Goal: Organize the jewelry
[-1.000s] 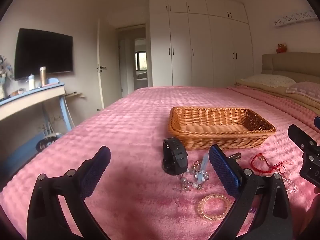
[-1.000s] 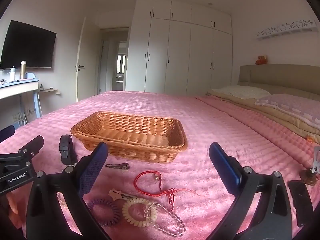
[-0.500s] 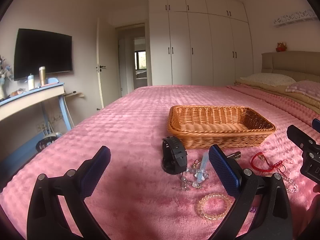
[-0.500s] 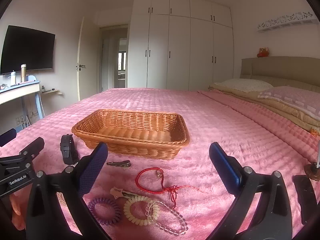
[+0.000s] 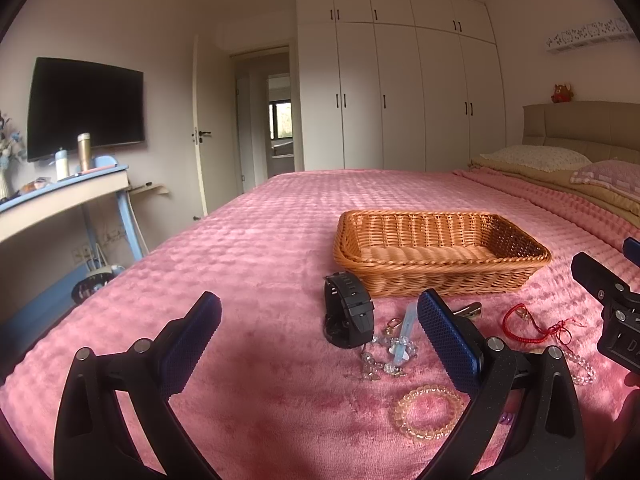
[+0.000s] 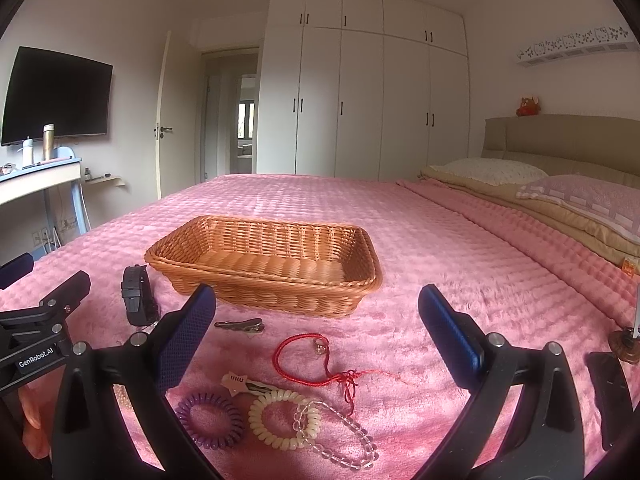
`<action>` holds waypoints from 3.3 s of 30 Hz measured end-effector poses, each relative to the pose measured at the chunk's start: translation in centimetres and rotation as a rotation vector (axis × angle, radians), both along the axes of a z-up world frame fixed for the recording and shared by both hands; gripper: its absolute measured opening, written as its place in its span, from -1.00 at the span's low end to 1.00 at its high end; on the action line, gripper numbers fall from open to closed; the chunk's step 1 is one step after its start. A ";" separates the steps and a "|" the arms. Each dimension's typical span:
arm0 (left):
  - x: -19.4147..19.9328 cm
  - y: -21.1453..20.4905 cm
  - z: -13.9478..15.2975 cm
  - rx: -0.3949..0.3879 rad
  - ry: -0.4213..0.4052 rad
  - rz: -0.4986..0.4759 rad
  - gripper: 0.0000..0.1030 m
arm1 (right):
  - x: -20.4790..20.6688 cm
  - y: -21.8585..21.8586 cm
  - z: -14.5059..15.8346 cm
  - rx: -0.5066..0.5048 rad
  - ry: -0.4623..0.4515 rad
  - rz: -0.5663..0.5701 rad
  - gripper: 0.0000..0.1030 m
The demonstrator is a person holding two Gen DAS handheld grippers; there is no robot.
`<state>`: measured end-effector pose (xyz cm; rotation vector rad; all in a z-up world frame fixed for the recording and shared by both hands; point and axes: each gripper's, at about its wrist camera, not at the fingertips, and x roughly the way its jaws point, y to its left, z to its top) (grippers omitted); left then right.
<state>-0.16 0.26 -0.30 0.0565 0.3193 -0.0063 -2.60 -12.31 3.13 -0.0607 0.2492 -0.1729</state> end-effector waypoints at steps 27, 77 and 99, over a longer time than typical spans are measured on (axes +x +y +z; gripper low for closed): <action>-0.1 0.0 0.0 0.000 0.003 -0.002 0.85 | -0.1 0.0 0.1 0.003 0.004 0.010 0.88; 8.9 2.1 -1.4 -0.250 0.403 -0.267 0.21 | 2.0 -2.2 0.5 -0.017 0.113 0.025 0.72; 11.4 2.7 -3.7 -0.424 0.450 -0.403 -0.68 | 2.4 -6.2 -3.3 0.168 0.433 0.138 -0.09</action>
